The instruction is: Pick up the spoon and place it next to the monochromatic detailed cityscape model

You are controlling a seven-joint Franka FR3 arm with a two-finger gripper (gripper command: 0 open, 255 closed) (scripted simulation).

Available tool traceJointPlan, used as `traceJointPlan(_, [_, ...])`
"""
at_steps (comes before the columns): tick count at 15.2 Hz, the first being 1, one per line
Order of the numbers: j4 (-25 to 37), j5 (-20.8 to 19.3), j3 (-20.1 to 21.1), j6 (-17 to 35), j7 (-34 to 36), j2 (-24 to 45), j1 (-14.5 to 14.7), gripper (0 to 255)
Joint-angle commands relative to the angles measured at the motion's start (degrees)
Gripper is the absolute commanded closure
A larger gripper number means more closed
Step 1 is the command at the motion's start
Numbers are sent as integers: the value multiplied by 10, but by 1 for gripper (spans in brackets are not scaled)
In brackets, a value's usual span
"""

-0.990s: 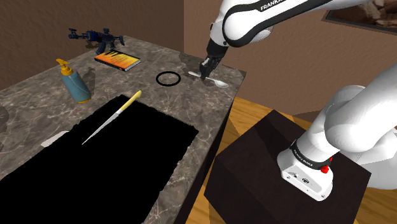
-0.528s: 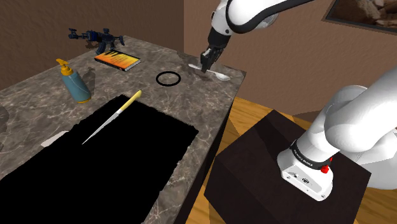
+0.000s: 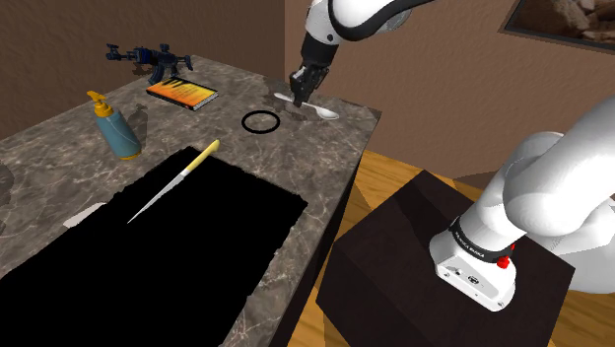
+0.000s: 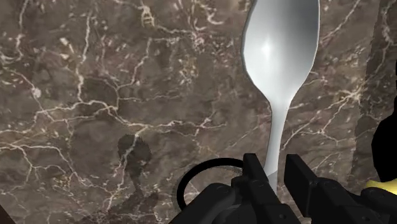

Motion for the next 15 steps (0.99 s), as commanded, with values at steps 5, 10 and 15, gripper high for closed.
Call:
traceJointPlan(5, [104,-27,40,1,79,98,22,255])
traceJointPlan(10, [212,-63,61,-16,143,186,47,255])
traceJointPlan(15, [343,-100,71,-50,199,284,80,255])
